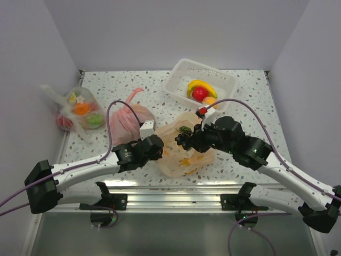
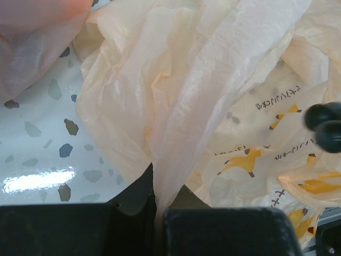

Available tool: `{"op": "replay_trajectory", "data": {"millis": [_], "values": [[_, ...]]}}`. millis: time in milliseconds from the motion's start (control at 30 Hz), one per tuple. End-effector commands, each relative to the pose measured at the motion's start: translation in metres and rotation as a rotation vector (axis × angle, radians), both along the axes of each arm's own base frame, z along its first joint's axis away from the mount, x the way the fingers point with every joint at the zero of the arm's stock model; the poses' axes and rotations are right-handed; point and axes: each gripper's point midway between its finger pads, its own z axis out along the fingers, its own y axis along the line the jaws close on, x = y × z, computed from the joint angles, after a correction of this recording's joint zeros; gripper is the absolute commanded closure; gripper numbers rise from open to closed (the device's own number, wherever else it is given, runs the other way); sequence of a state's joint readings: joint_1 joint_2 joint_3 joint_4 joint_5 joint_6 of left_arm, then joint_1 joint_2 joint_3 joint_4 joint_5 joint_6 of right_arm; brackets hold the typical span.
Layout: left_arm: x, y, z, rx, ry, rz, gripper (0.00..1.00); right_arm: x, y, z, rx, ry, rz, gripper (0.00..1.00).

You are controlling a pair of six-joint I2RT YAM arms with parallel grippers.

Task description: Untie the knot of the plastic bag and take out the fruit

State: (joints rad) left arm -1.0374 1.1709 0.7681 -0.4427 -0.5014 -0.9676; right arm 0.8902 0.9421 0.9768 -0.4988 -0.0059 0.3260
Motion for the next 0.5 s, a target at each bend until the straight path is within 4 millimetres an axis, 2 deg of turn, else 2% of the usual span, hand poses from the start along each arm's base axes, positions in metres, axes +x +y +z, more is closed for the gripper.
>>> {"op": "replay_trajectory", "data": {"millis": [0, 33, 100, 133, 200, 233, 267, 300, 333, 367, 400, 433, 467], "values": [[0.003, -0.003, 0.003, -0.012, -0.017, 0.006, 0.96, -0.004, -0.006, 0.054, 0.029, -0.098, 0.041, 1.00], [0.002, -0.003, 0.000, -0.011, -0.011, 0.004, 0.96, -0.001, -0.007, 0.075, 0.044, -0.139, 0.034, 1.00], [0.000, -0.003, -0.004, -0.009, -0.005, 0.000, 0.96, 0.012, -0.009, 0.090, 0.024, -0.179, -0.012, 1.00], [-0.001, -0.003, -0.006, -0.011, 0.000, -0.003, 0.96, 0.018, -0.013, 0.111, 0.028, -0.225, -0.033, 1.00], [-0.002, -0.004, -0.009, -0.014, 0.006, -0.010, 0.96, 0.037, -0.014, 0.119, -0.016, -0.260, -0.099, 1.00], [-0.003, -0.003, -0.010, -0.013, 0.009, -0.013, 0.96, 0.045, -0.014, 0.135, -0.017, -0.299, -0.116, 1.00], [-0.004, -0.003, -0.011, -0.013, 0.011, -0.015, 0.96, 0.055, -0.017, 0.141, -0.026, -0.314, -0.143, 1.00], [-0.004, -0.004, -0.011, -0.015, 0.011, -0.015, 0.96, 0.069, -0.011, 0.137, -0.055, -0.310, -0.158, 1.00], [-0.005, -0.003, -0.013, -0.013, 0.015, -0.019, 0.96, 0.078, -0.013, 0.154, -0.039, -0.344, -0.177, 1.00], [-0.005, -0.003, -0.014, -0.011, 0.016, -0.021, 0.96, 0.095, -0.021, 0.158, -0.038, -0.346, -0.214, 1.00], [-0.005, -0.004, -0.014, -0.016, 0.014, -0.023, 0.97, 0.111, -0.011, 0.152, -0.036, -0.329, -0.199, 1.00], [-0.006, -0.004, -0.015, -0.020, 0.016, -0.029, 0.97, 0.123, -0.012, 0.163, -0.014, -0.343, -0.216, 1.00], [-0.007, -0.005, -0.015, -0.024, 0.017, -0.031, 0.96, 0.143, -0.020, 0.161, -0.023, -0.341, -0.256, 1.00]]}}
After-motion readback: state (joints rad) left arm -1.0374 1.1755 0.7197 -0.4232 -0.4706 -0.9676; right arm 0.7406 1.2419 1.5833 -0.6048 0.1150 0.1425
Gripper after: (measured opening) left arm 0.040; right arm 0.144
